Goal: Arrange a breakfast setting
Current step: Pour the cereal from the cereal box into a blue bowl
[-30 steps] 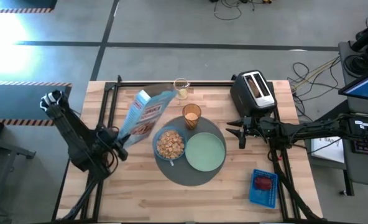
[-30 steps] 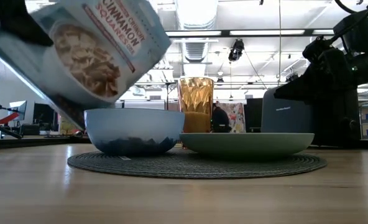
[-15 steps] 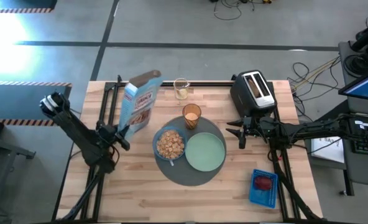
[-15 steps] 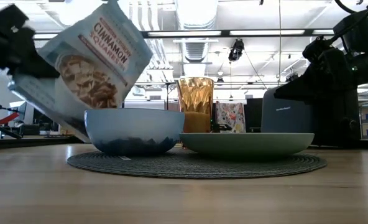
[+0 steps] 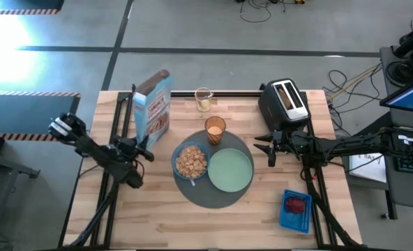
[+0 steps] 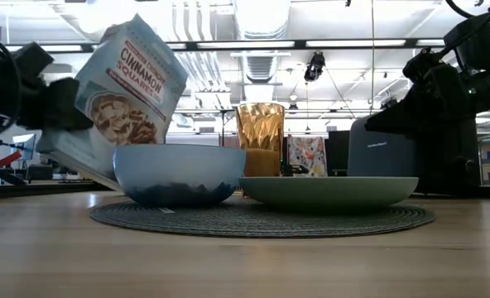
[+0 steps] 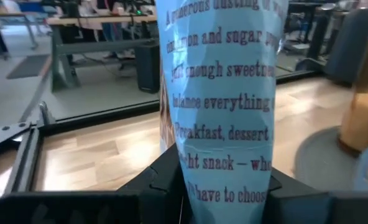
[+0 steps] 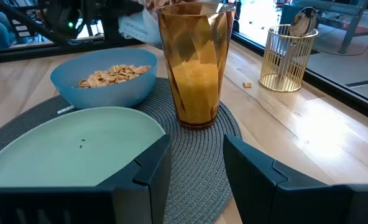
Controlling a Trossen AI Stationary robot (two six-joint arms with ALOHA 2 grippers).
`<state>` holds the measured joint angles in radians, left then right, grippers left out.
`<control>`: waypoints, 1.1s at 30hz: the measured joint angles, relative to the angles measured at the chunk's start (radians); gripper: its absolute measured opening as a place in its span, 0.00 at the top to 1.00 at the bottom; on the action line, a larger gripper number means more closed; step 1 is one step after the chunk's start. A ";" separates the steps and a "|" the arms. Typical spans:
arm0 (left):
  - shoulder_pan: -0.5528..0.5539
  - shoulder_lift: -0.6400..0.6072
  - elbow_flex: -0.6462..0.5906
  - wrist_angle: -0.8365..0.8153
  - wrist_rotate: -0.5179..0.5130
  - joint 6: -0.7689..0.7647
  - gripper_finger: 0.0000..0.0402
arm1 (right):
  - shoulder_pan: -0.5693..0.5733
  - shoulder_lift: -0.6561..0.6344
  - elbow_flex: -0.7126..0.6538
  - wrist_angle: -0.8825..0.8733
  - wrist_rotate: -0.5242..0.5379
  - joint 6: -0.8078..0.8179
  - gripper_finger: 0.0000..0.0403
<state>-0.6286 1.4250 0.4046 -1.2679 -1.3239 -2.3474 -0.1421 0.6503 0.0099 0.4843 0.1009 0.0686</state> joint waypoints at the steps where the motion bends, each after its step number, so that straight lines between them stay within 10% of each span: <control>1: 0.015 0.020 0.000 0.013 -0.003 0.000 0.79 | 0.000 0.000 0.000 0.000 0.000 0.000 0.67; 21: 0.044 0.339 0.047 0.273 0.102 -0.022 0.77 | 0.000 0.000 0.000 0.000 0.000 0.001 0.67; 33: 0.055 0.325 0.076 0.282 0.145 -0.045 0.51 | 0.000 0.000 0.000 0.000 0.000 0.001 0.67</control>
<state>-0.5735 1.7499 0.4803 -0.9862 -1.1791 -2.3924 -0.1418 0.6502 0.0101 0.4843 0.1006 0.0691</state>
